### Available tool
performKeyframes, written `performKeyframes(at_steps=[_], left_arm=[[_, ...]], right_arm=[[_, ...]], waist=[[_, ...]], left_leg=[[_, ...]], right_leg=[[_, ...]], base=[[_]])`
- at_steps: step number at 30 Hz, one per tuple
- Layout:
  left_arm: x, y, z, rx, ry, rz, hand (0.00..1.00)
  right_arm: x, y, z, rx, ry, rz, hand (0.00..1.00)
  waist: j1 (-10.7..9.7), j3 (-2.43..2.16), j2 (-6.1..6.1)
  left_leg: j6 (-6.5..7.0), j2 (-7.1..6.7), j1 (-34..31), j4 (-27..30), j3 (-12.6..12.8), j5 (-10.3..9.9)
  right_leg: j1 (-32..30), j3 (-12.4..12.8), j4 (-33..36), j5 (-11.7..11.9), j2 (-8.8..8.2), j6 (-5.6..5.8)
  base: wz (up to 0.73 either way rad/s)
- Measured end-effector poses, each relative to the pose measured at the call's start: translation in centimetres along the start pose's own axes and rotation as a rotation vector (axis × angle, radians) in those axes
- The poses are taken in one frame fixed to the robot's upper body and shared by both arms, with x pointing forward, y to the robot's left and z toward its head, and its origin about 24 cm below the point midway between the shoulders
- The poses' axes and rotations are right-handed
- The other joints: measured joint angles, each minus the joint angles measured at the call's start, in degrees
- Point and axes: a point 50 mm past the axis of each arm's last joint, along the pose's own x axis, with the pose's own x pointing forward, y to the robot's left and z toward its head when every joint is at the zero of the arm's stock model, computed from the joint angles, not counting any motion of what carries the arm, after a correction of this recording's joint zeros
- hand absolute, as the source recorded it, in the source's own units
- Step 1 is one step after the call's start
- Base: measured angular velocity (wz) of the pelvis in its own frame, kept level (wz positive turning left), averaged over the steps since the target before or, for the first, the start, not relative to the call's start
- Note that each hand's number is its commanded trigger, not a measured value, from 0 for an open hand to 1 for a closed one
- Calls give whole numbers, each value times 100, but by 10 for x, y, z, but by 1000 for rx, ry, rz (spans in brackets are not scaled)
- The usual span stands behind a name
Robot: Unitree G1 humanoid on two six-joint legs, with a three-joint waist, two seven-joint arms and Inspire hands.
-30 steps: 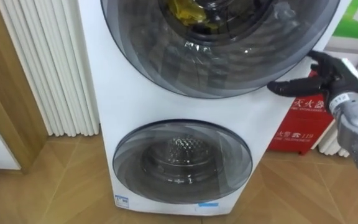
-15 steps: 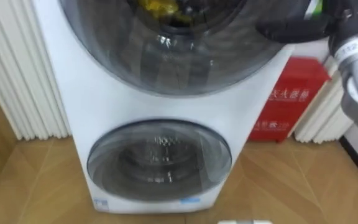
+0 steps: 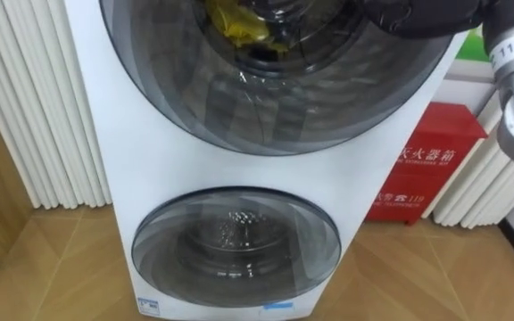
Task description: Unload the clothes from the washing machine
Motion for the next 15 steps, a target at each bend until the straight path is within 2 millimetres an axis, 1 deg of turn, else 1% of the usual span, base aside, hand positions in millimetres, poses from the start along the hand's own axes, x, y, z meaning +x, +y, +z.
performKeyframes(at_steps=[1,5,8,11,15], left_arm=[[0,0,0,1,-1,0,0],[0,-1,0,2,-7,-4,0],[0,-1,0,4,-12,-5,0],[0,-1,2,3,-19,-2,0],[-1,2,7,-4,-43,13,0]], right_arm=[[0,0,-1,-1,3,0,0],[0,0,-3,-1,4,4,0],[-1,1,-3,0,1,14,0],[-2,1,-3,2,-7,26,0],[-6,1,-4,14,-21,43,0]], waist=[[-1,2,2],[-6,42,-14],[-27,46,-8],[-70,47,-5],[-64,32,6]], left_leg=[[0,0,8,0,0,0],[1,-9,42,1,51,-2],[1,-8,29,11,56,-2],[1,-8,-33,22,70,-2],[1,-9,-158,71,113,-6]], right_leg=[[12,4,-3,0,1,0],[95,-23,-96,0,1,1],[93,-51,-96,-3,1,4],[35,-11,-95,-3,2,5],[-69,23,-89,-3,3,5]], base=[[7],[3],[2],[0],[-3]])
